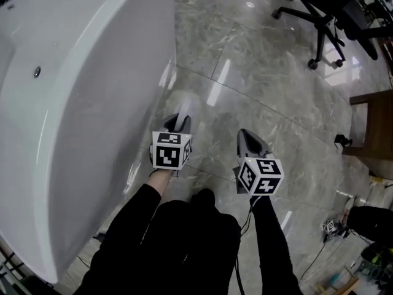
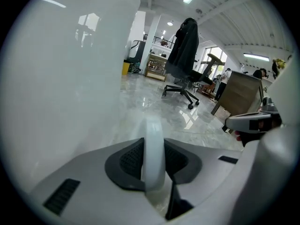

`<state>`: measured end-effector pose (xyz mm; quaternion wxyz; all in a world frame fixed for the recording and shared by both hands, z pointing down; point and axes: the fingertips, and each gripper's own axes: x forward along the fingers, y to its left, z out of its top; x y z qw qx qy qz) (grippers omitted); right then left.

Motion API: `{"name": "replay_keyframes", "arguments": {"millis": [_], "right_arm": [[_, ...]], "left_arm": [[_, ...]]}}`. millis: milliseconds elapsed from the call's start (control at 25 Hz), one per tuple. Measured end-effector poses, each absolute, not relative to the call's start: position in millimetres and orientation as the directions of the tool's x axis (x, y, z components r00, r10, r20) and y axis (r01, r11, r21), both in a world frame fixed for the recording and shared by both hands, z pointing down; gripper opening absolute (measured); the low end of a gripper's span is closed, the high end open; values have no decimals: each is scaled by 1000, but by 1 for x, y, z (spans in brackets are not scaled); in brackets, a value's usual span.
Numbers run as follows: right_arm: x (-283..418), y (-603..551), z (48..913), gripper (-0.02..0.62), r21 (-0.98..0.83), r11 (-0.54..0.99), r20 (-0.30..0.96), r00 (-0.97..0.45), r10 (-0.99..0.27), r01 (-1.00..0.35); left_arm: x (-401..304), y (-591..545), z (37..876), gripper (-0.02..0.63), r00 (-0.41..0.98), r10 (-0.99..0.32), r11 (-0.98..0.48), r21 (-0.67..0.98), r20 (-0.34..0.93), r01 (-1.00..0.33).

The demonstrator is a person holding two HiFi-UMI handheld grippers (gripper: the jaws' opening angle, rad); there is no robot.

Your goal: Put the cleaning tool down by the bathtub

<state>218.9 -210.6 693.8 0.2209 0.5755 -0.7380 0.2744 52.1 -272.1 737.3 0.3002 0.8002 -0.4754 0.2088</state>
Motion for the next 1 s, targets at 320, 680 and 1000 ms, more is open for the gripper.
{"name": "replay_keyframes", "arguments": {"millis": [320,680,1000], "right_arm": [[225,-224,732,0,-167,186,618,-250,-745,-968],[226,-232,747,0,-164,214,605,-269,-749,-963],[212,-235,754,0,-173,254,601,-306,-738,-952]], "left_arm": [[55,-285,787,95,442,-637,-352,272,631,-896],[57,-288,818,95,435,-627,-361,253,646,-898],[54,-293,835,95,425,-610,-350,255,669,-902]]}}
